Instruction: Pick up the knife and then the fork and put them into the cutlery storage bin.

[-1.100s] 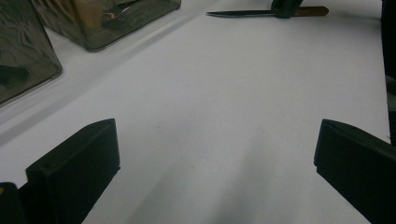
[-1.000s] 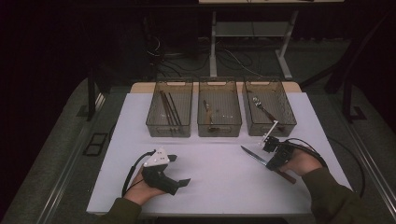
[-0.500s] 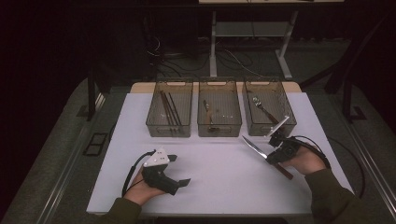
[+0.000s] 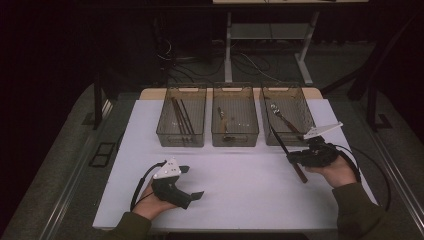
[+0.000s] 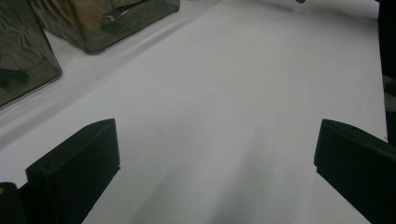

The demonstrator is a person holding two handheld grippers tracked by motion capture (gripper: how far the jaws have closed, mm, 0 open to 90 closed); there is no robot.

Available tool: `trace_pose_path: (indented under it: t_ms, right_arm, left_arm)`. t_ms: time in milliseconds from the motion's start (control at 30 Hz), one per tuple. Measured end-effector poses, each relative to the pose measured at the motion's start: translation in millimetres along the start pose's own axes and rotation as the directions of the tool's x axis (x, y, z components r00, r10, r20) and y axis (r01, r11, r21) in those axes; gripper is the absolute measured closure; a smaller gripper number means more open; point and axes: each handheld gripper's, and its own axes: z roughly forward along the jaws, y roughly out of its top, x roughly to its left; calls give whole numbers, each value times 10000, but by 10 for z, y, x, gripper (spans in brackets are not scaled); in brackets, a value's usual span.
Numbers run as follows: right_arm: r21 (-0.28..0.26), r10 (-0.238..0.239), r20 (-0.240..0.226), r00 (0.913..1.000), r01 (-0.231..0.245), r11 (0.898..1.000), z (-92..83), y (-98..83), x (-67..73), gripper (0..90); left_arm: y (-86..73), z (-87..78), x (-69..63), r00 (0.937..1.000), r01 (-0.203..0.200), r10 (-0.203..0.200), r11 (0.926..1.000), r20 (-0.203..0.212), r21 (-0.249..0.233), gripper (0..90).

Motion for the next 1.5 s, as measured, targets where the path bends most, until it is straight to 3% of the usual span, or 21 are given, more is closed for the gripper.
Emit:
trace_pose_path:
  t_ms: [133, 300, 567, 733, 833, 1067, 1333, 1500]
  right_arm:
    - [-1017, 180, -49, 9998, -184, 9946, -64, -37, -48, 770]
    - [-2164, 360, -197, 9992, -394, 9755, -119, -76, -101, 770]
    - [-3746, 698, -195, 9974, -720, 9244, -210, -119, -132, 770]
    - [-4614, 896, -33, 9960, -810, 8835, -281, -119, -164, 769]
    - [-4837, 1033, 73, 9946, -869, 8709, -315, -98, -201, 770]
    - [-5221, 1263, 427, 9911, -857, 8486, -368, 3, -309, 769]
    - [-5469, 1483, 1008, 9838, -698, 8343, -369, 161, -413, 769]
    - [-5390, 1612, 1343, 9777, -644, 8398, -369, 332, -505, 770]
  left_arm:
    - [1, 0, 1, 10000, -13, 13, 10000, 2, 5, 0]
    - [1, 0, 1, 10000, -12, 12, 10000, 5, 2, 0]
    - [2, -2, 2, 10000, -9, 9, 10000, 28, -17, 0]
    - [0, 3, 4, 10000, 20, -20, 10000, 27, -33, 0]
    - [0, 7, 7, 10000, 88, -88, 9999, 37, -61, 0]
    - [-6, 8, 18, 9999, 99, -98, 9999, 82, -86, 0]
    - [-27, -59, 56, 10000, 20, -20, 10000, -29, -24, 0]
    - [-27, -38, 40, 10000, 12, -12, 10000, 47, 84, 0]
